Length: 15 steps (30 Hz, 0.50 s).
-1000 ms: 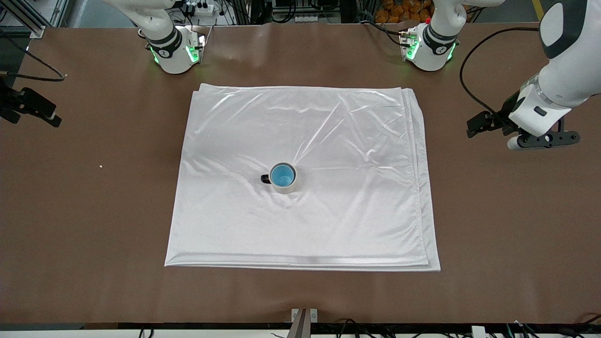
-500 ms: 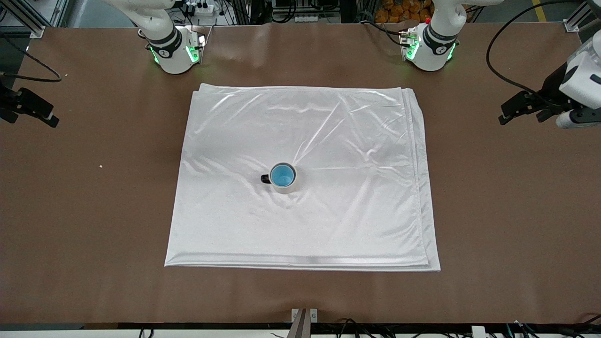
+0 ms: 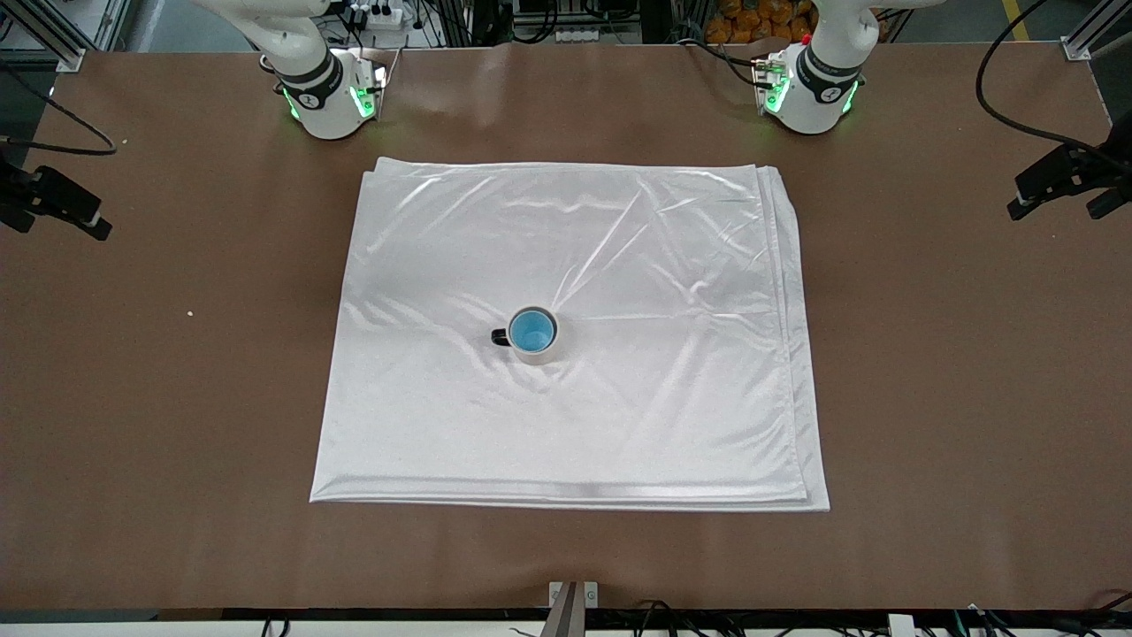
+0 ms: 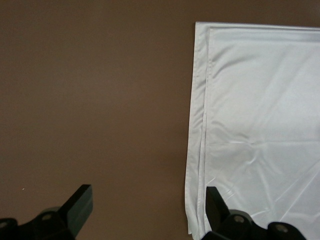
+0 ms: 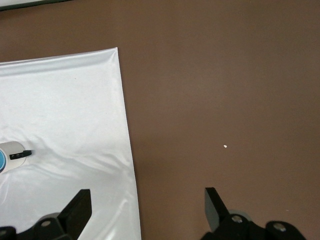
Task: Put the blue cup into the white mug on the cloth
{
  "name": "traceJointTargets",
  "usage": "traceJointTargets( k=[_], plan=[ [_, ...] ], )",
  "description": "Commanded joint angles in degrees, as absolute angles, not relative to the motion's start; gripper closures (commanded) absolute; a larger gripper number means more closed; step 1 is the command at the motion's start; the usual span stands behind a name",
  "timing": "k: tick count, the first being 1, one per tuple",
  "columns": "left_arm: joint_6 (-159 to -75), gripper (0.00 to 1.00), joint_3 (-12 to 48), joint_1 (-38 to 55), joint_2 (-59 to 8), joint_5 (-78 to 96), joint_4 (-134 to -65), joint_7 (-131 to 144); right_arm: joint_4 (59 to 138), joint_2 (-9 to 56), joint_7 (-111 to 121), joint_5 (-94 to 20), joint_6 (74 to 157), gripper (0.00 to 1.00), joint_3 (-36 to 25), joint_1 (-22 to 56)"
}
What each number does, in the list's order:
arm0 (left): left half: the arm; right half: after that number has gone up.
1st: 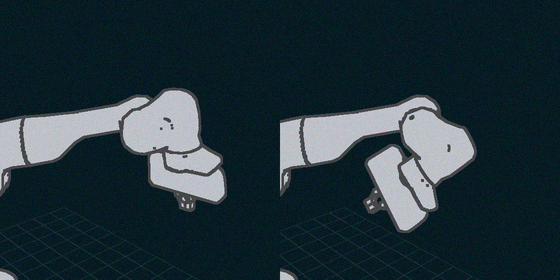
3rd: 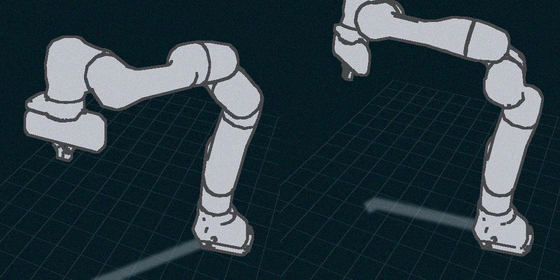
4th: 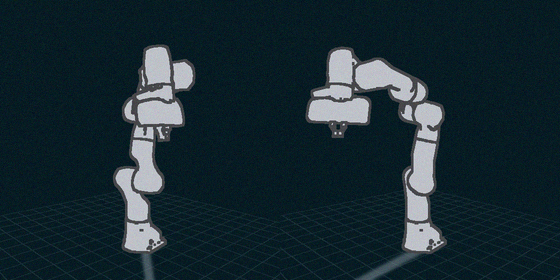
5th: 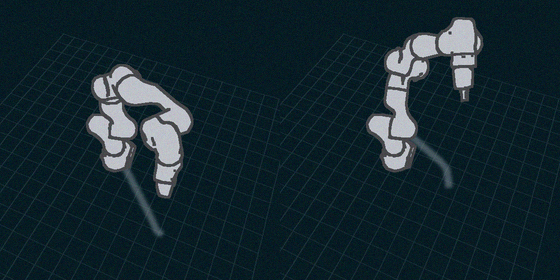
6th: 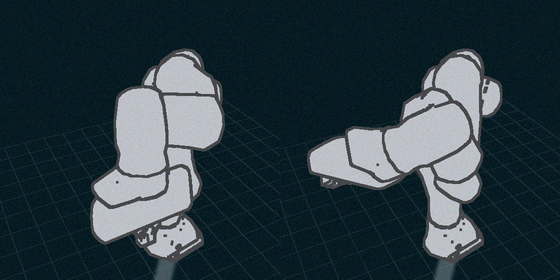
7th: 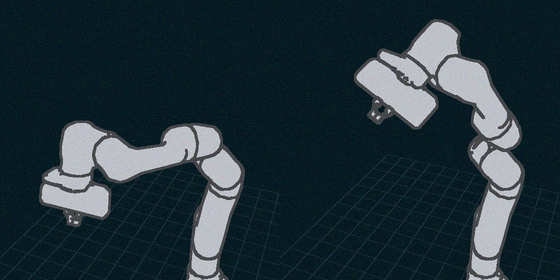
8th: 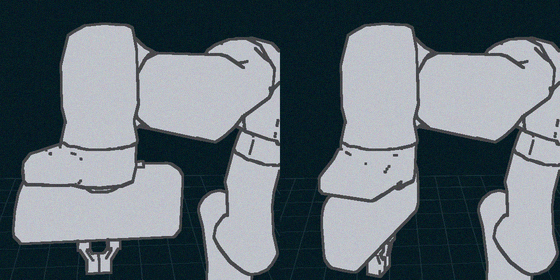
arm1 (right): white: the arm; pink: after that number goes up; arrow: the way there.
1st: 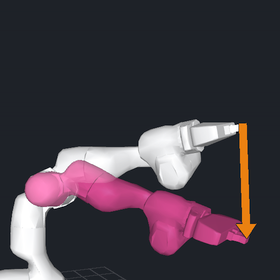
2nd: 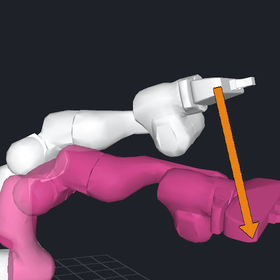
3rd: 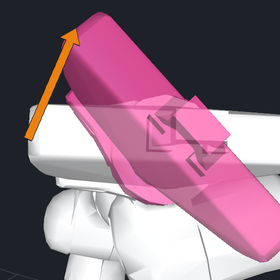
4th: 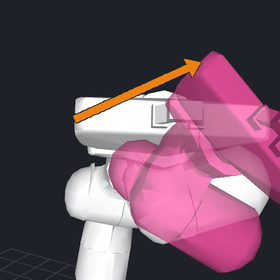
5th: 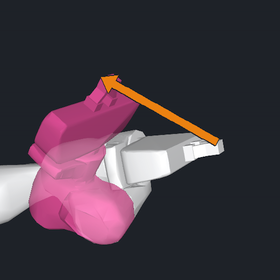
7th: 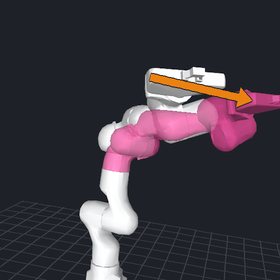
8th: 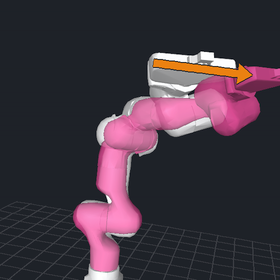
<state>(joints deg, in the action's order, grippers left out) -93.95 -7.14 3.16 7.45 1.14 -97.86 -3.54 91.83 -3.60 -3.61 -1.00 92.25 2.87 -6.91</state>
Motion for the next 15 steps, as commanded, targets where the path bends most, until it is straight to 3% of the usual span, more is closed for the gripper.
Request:
traceJointTargets(
  k=[1, 15],
  plan=[
    [-90.5, 0.00, -6.3, 2.6, 6.5, 0.8, -94.9, -6.3, 91.5, -3.4, -4.0, -2.2, 92.0, 0.00, 3.4, -7.8],
    [-88.0, 0.00, -4.3, 2.9, 6.4, -1.4, -95.0, -9.8, 91.5, -3.5, -4.0, -2.2, 91.8, 0.00, 3.4, -7.8]
  ],
)
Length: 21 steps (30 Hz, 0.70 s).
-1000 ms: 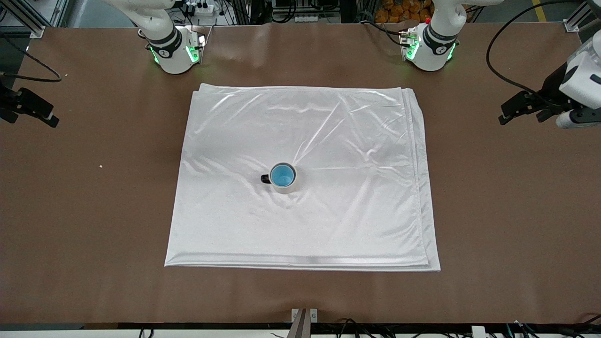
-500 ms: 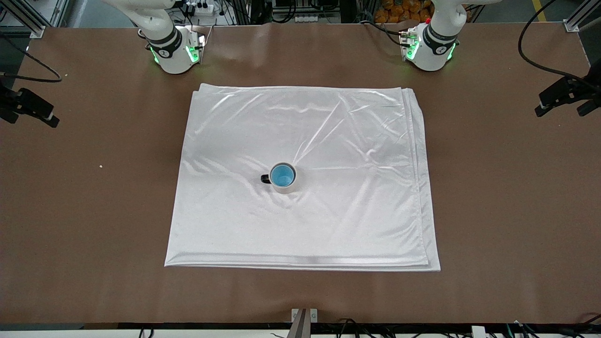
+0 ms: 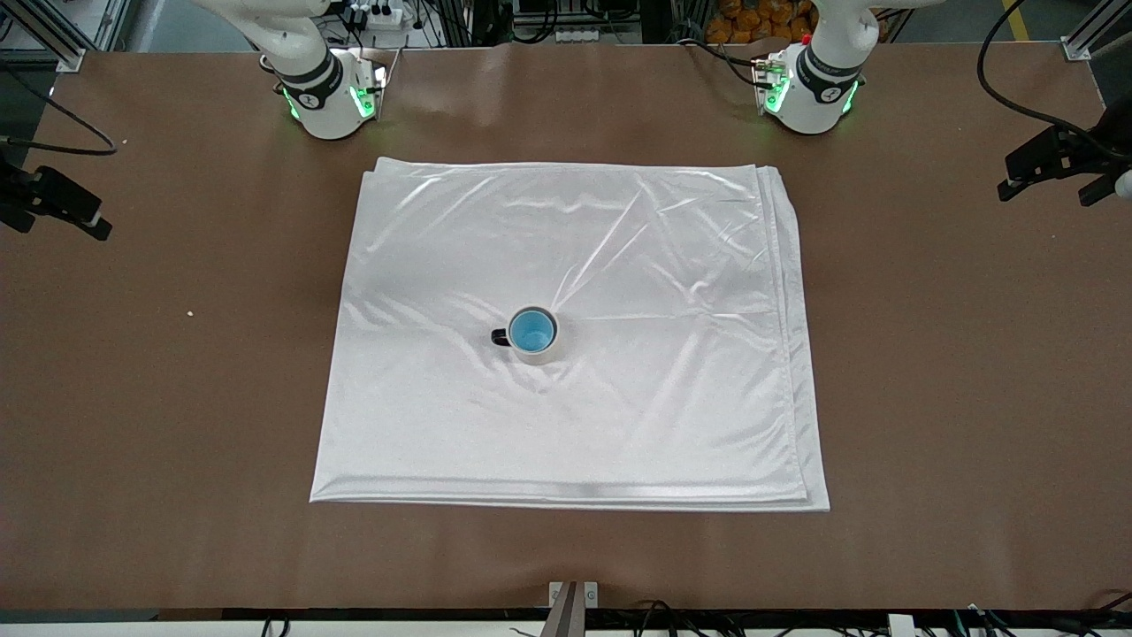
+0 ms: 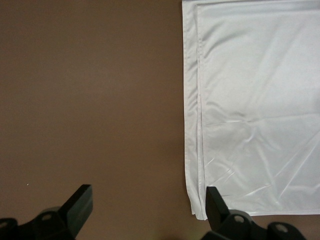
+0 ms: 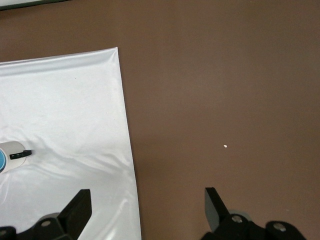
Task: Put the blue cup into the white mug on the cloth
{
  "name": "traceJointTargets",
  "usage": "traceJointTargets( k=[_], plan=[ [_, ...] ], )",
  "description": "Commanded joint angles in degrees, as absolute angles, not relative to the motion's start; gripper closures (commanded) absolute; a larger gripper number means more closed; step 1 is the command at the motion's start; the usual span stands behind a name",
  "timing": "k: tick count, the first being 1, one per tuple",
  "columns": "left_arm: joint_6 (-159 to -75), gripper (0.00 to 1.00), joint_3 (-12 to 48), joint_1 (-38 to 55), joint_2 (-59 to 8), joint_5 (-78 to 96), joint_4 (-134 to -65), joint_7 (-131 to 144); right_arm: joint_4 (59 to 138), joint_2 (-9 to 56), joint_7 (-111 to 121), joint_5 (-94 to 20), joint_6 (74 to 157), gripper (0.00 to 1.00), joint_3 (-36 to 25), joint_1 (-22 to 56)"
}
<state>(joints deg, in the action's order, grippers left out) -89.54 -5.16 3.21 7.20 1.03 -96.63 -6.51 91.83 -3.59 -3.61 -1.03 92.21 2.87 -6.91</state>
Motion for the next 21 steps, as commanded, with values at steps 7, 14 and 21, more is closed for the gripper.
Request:
traceJointTargets(
  k=[7, 14, 21],
  plan=[
    [-88.0, 0.00, -4.2, 2.8, 6.4, -2.2, -95.1, -9.8, 91.5, -3.4, -4.0, -2.2, 91.8, 0.00, 3.4, -8.1],
    [-88.0, 0.00, -4.2, 2.8, 6.5, -2.1, -95.1, -9.9, 91.6, -3.4, -4.0, -2.2, 91.8, 0.00, 3.4, -8.0],
    [-88.0, 0.00, -4.2, 2.8, 6.6, -1.3, -95.1, -9.8, 91.7, -3.4, -3.9, -2.2, 91.8, 0.00, 3.4, -8.1]
  ],
)
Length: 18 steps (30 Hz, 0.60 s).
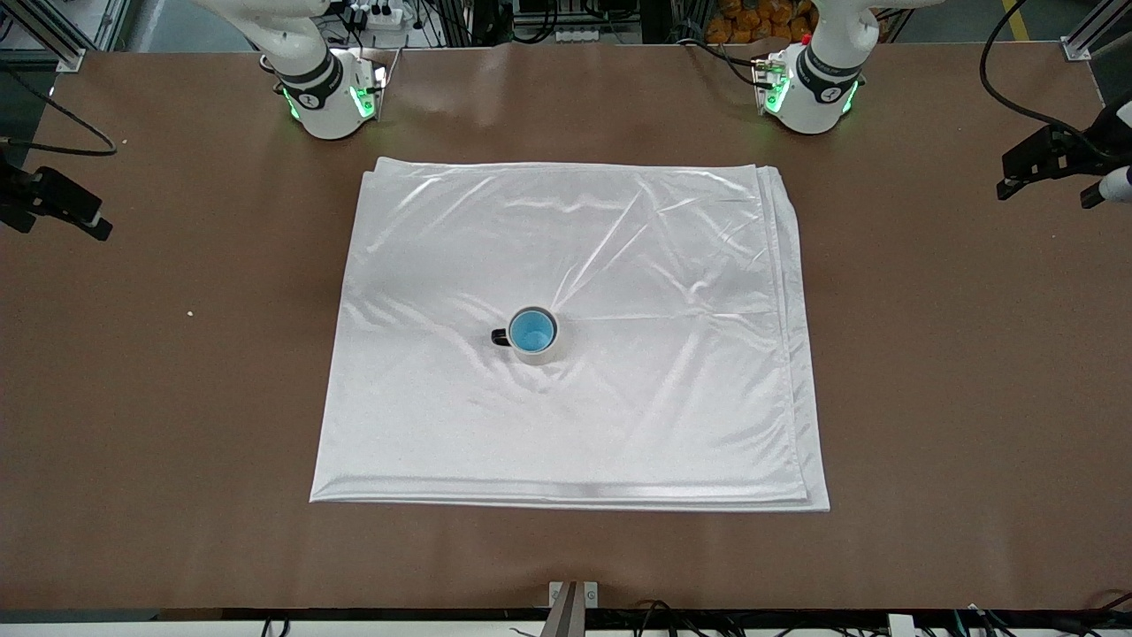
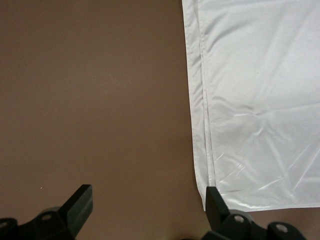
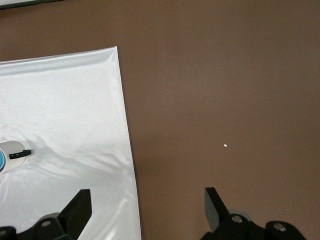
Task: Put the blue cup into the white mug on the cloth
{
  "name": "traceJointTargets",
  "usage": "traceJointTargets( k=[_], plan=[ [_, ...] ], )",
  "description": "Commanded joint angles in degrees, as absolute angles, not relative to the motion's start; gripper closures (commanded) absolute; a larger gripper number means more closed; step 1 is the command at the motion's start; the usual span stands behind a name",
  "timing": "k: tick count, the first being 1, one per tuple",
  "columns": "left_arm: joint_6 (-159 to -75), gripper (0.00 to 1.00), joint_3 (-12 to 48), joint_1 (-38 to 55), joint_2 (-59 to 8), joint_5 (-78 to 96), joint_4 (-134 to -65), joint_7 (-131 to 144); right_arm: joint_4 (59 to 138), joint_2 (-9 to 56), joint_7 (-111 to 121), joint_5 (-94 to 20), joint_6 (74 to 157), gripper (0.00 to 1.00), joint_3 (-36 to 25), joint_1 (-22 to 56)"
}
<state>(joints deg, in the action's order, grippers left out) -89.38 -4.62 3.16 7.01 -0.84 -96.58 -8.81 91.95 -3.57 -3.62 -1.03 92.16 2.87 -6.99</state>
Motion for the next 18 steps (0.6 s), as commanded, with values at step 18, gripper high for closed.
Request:
traceJointTargets(
  k=[18],
  plan=[
    [-87.6, 0.00, -4.2, 2.8, 6.6, -1.2, -95.2, -9.8, 91.7, -3.4, -3.9, -2.2, 91.8, 0.00, 3.3, -8.1]
  ],
)
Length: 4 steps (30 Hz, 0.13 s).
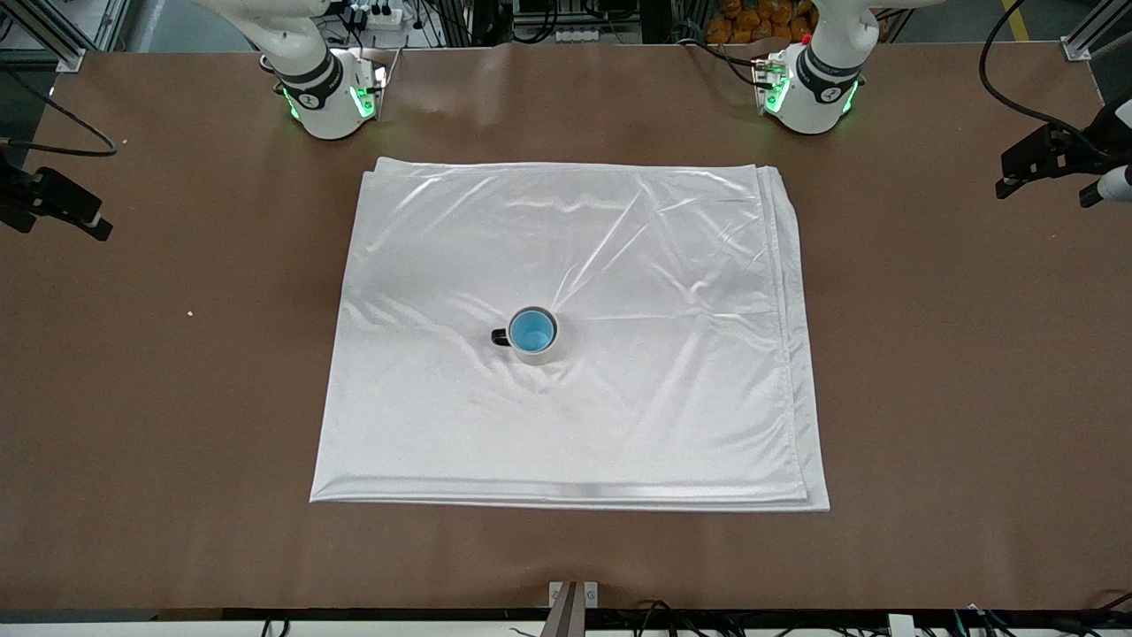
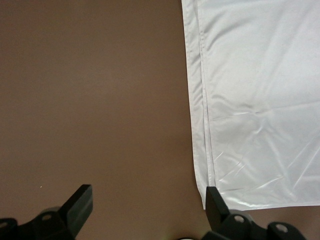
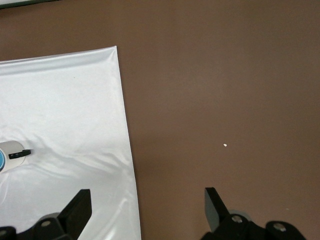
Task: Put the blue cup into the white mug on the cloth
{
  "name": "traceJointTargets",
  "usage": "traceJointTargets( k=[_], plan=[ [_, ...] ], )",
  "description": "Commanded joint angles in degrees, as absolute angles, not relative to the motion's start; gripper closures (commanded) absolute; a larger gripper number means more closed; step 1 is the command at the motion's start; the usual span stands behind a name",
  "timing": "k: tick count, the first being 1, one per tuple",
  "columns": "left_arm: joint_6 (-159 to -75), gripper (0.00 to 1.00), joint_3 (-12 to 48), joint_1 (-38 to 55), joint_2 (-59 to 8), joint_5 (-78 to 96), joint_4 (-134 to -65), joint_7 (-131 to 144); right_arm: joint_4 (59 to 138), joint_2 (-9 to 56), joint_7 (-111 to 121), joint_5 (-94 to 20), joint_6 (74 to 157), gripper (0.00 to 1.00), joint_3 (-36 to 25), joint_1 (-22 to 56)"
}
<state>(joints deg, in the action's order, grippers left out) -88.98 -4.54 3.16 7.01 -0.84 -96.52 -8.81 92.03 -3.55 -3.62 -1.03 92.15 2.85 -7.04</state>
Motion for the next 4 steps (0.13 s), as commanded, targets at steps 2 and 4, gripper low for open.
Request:
traceJointTargets(
  k=[2, 4],
  plan=[
    [-87.6, 0.00, -4.2, 2.8, 6.6, -1.2, -95.2, -9.8, 91.7, -3.4, -3.9, -2.2, 91.8, 0.00, 3.3, -8.1],
    [-87.6, 0.00, -4.2, 2.9, 6.5, -1.2, -95.2, -9.9, 91.7, -3.4, -3.9, -2.2, 91.8, 0.00, 3.3, -8.1]
  ],
)
